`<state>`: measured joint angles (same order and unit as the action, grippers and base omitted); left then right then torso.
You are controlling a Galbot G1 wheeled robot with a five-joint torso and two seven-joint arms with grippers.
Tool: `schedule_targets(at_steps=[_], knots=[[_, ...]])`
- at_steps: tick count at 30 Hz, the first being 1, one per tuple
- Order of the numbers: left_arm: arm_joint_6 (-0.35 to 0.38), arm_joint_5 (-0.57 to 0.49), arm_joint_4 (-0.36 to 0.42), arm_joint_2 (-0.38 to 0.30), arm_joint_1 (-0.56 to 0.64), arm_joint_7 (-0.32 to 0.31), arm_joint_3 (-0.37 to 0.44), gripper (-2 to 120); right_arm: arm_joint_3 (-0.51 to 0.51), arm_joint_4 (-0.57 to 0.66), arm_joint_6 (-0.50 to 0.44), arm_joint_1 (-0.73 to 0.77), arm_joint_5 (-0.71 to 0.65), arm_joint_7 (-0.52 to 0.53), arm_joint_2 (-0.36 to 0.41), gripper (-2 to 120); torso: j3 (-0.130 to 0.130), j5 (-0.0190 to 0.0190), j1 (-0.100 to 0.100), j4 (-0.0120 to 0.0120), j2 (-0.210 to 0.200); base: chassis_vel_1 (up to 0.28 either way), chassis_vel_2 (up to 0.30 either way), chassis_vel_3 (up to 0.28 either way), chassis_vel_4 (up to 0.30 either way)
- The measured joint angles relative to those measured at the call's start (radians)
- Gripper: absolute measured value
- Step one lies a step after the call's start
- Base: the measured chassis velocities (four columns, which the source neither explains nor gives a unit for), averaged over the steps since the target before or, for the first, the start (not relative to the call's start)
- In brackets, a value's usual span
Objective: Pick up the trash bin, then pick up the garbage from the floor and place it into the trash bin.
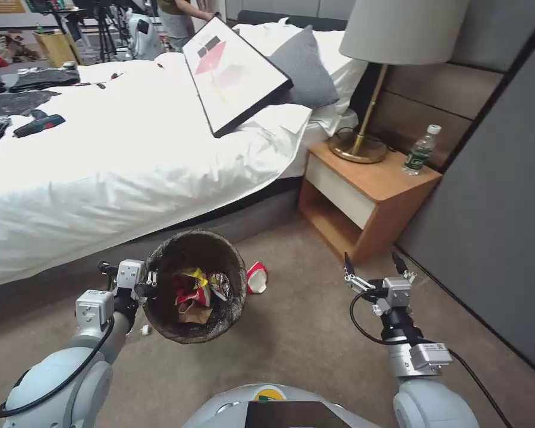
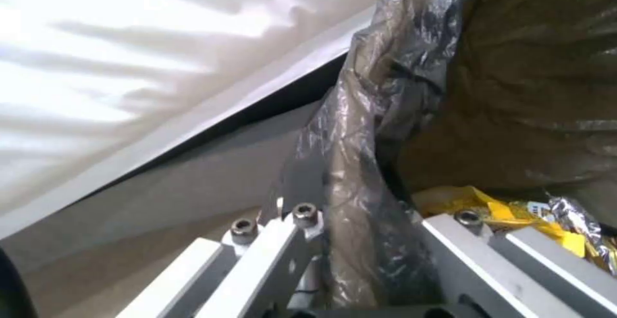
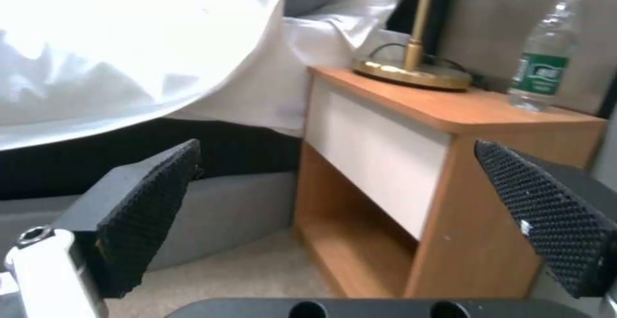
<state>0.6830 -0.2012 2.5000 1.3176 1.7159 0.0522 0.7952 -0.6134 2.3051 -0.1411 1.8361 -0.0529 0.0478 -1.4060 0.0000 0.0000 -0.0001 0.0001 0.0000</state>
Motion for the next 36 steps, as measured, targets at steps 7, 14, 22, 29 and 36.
schedule_targets(at_steps=[7,14,22,29,36], knots=[[0.000,0.005,0.000,0.004,0.003,-0.001,-0.002,3,-0.013,0.001,-0.006,0.004,0.000,-0.012,-0.008,100,0.000,0.0000,0.000,-0.0001,0.000,0.075,0.066,0.072,0.081],[0.000,0.006,0.000,0.006,0.006,-0.001,-0.003,3,-0.015,0.001,-0.007,0.003,-0.001,-0.018,-0.011,100,0.000,0.0000,0.000,-0.0002,0.000,0.077,0.078,0.068,0.088],[-0.001,0.007,0.000,0.008,0.009,-0.002,-0.003,3,-0.015,0.001,-0.007,0.003,-0.001,-0.019,-0.010,100,0.000,0.0000,0.000,0.0001,0.000,0.078,0.079,0.069,0.083],[-0.002,0.007,0.000,0.010,0.010,-0.003,-0.006,3,-0.015,-0.001,-0.003,0.005,-0.004,-0.024,-0.008,100,0.000,0.0000,0.000,-0.0002,0.000,0.029,0.046,0.035,0.052],[-0.011,0.002,0.000,0.010,0.013,-0.011,-0.005,3,-0.010,-0.006,0.035,-0.005,-0.015,-0.037,-0.007,100,0.000,-0.0001,0.000,-0.0003,0.000,0.000,0.000,0.000,0.000]])
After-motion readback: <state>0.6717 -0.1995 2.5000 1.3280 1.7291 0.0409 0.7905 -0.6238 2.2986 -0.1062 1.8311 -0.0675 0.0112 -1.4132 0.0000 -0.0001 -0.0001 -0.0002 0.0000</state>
